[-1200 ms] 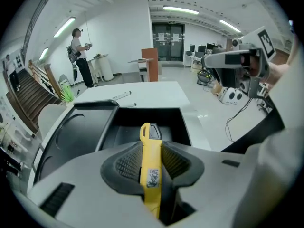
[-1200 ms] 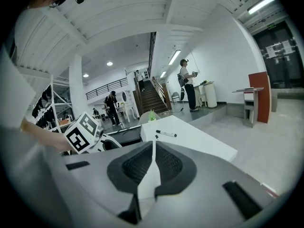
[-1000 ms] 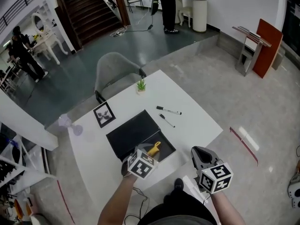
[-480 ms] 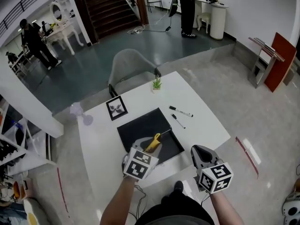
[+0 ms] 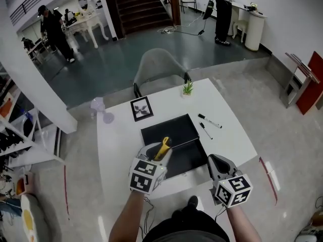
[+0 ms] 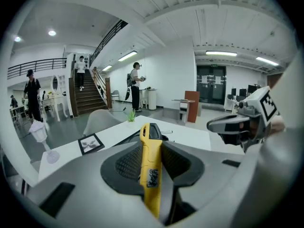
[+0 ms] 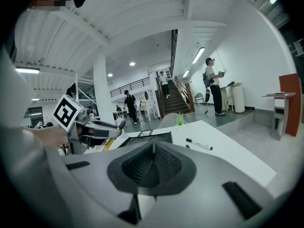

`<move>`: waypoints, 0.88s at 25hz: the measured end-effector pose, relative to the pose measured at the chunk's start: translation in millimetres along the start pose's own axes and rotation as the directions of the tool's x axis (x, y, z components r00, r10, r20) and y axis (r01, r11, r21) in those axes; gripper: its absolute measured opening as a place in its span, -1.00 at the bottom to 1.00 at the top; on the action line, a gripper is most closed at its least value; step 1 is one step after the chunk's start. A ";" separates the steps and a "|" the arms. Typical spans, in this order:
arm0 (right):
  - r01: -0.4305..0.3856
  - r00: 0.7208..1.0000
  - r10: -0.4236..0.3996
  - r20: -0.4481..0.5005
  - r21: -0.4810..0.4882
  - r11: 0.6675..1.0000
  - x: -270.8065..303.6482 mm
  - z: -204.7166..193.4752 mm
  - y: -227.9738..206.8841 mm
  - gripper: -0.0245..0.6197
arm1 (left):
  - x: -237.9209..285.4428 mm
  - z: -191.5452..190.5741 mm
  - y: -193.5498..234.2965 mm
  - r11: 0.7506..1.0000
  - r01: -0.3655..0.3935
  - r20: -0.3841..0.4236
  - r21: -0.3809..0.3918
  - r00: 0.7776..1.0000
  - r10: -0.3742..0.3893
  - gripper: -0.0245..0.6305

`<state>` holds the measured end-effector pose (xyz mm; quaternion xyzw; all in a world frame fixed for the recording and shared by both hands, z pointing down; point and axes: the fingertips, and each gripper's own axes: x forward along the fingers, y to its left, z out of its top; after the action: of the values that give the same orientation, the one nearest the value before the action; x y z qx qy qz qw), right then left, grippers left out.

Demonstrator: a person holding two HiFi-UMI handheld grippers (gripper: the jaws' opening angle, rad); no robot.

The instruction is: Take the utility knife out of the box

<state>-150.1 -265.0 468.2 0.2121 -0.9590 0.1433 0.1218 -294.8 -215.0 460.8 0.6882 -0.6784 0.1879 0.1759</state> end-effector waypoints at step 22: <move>-0.162 0.987 0.163 0.004 -0.082 0.983 27.6 18.7 79.2 -0.92 | -109.9 -45.7 67.4 0.934 -0.243 0.079 -0.263 0.959 0.272 -0.56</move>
<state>-212.7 -212.5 441.3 0.1288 -0.9788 0.1123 0.1129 -364.0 -98.1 444.9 0.5751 -0.7900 0.0826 0.1959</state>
